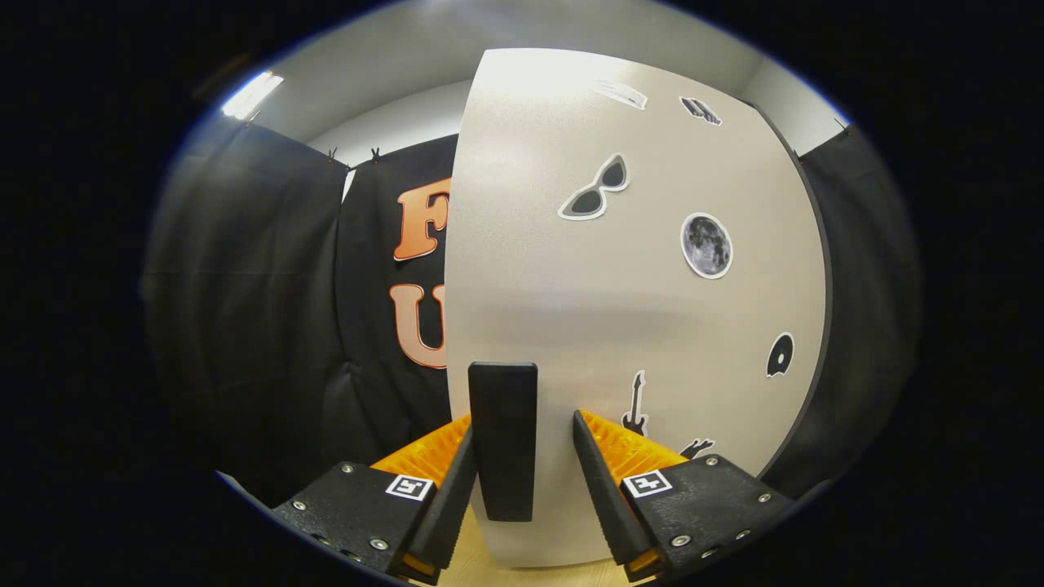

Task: Open the shoe cabinet door, grab the shoes and put them into the shoe cabinet, then close the shoe cabinet door.

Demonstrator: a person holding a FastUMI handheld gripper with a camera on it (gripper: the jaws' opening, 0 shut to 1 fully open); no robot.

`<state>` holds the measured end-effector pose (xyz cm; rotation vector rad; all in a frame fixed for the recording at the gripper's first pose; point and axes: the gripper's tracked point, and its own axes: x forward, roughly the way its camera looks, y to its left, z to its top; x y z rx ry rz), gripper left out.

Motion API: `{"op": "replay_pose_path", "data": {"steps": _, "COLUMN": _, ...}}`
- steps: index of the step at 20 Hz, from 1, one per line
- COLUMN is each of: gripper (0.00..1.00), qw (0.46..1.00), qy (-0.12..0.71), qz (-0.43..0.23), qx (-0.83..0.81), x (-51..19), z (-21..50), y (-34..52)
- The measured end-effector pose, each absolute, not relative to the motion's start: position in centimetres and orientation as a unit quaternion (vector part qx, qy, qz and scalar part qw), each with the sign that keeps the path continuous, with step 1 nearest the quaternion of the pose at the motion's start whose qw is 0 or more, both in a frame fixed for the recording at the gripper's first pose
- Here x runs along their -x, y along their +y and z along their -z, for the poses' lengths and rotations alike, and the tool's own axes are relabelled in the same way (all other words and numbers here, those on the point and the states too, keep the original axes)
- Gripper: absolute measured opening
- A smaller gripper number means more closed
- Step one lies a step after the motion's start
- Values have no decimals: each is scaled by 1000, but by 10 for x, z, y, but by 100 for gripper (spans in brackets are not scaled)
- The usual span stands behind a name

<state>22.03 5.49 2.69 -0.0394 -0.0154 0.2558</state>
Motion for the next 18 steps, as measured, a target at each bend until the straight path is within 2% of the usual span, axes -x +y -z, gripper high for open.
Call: {"op": "replay_pose_path", "data": {"steps": 18, "gripper": 74, "qw": 995, "qy": -25, "qz": -99, "qx": 15, "x": -244, "z": -32, "y": 65}}
